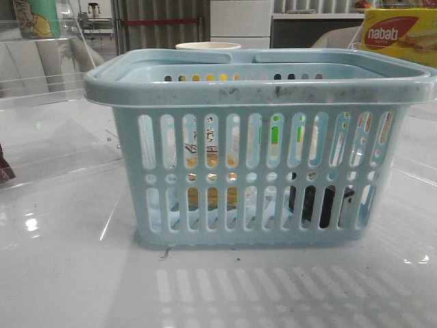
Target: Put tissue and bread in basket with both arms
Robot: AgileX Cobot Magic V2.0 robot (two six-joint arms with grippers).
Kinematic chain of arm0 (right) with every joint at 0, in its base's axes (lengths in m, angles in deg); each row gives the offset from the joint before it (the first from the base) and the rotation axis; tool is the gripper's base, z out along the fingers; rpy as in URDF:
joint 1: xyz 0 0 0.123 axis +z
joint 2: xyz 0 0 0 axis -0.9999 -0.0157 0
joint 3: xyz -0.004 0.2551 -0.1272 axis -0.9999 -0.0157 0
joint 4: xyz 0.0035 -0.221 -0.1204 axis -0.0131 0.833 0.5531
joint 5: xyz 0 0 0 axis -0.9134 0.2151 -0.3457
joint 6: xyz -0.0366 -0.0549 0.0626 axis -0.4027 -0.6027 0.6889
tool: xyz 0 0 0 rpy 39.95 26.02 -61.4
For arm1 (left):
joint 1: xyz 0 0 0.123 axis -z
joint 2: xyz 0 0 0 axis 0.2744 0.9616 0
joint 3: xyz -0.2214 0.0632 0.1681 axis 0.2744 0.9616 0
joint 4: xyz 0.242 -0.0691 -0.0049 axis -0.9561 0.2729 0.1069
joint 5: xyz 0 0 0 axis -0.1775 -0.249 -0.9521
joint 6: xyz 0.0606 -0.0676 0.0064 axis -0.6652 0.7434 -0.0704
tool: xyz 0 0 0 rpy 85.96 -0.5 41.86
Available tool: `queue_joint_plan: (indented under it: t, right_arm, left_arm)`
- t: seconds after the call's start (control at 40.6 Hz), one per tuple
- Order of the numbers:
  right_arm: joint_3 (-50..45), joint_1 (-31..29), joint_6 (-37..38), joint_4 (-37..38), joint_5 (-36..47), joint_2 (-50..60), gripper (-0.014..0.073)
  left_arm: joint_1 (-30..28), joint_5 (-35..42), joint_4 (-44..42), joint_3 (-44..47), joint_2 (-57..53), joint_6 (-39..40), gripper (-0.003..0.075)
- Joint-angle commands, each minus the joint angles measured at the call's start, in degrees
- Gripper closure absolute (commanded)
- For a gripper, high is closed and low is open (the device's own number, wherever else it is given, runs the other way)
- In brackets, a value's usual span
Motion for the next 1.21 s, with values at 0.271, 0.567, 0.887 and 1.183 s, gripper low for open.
queue_joint_plan:
  t: [0.271, 0.567, 0.887, 1.183]
  right_arm:
    - [-5.88, -0.03, -0.28, 2.4, 2.63, 11.86, -0.0015]
    - [-5.88, -0.03, -0.28, 2.4, 2.03, 11.9, 0.033]
    - [-5.88, -0.03, -0.28, 2.4, 1.42, 11.9, 0.0539]
    - [-5.88, -0.03, -0.28, 2.4, 0.5, 11.9, 0.0539]
  left_arm:
    - [0.4, 4.52, -0.04, -1.58, 0.09, 0.55, 0.0306]
    - [0.4, 4.52, -0.04, -1.58, 0.23, 0.55, 0.0594]
    - [0.4, 4.52, -0.04, -1.58, 0.23, 0.55, 0.063]
    - [0.4, 4.52, -0.04, -1.58, 0.23, 0.55, 0.063]
